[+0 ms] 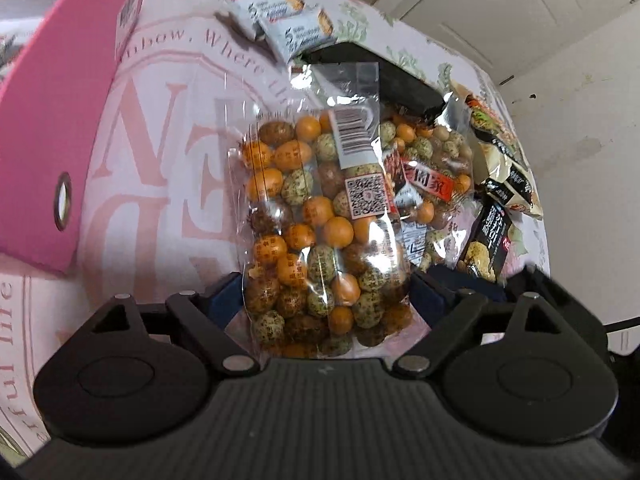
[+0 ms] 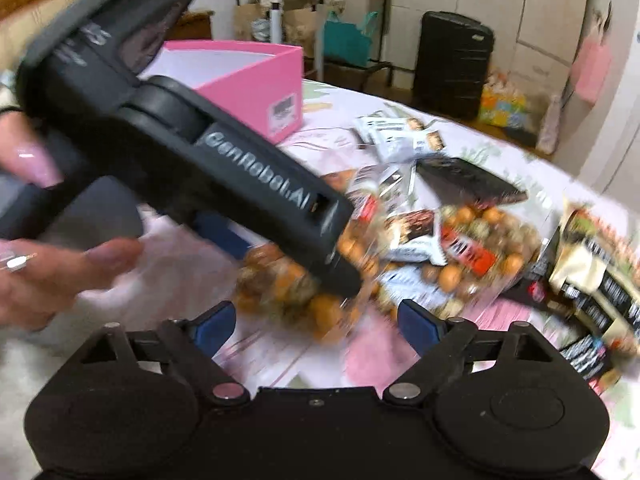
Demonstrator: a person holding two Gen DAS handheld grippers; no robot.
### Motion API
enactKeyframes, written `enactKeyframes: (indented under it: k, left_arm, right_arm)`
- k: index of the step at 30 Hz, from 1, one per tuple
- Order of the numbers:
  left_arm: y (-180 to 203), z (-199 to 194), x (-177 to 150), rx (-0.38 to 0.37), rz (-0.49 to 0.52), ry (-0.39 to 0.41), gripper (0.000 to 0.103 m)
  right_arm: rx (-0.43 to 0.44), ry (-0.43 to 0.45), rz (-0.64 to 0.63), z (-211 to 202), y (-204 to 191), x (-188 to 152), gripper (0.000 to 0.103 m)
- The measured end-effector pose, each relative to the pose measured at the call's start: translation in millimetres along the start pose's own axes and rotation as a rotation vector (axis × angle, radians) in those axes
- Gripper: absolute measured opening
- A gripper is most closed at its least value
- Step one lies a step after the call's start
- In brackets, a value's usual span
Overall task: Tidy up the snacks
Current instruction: 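Grasp the clear bag of coated nuts with the left tool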
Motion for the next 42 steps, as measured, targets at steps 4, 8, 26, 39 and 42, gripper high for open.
enactKeyframes:
  k: [4,8,26,39,42]
  left_arm:
    - [-1,1,1,-0.005,0.004,-0.008,0.09]
    - [0,1,1,0.004,0.014,-0.014,0.089]
    - [31,-38,-21,0.097,0.032,-0.1,0.087]
    - [54,-109,-33,0.138,0.045,-0.087,0.088]
    - [50,-125,-30,0.152,0.038,-0.072,0.088]
  right_arm:
    - [0.037,-0.012,-0.018,17,-3,9,0.092]
    - [0.029,-0.007,-0.021,26,-12,9,0.099]
    - [0.068,0.006,0.026,-14,-21,17,0.09]
    - [0.137,0.001,0.095,-72,-16,58,0.078]
    - [0.168,0.015,0.095,-76,-14,68,0.075]
Point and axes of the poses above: each gripper's, at about its wrist camera, not at the fingertips, and z roughly the way its jaws point, y to its right, x to its top, the point moved 2 cm from there along z, roughly the way its jaws point, and after that the axes turned 2 degrees about -y, right-handed, at the moved point
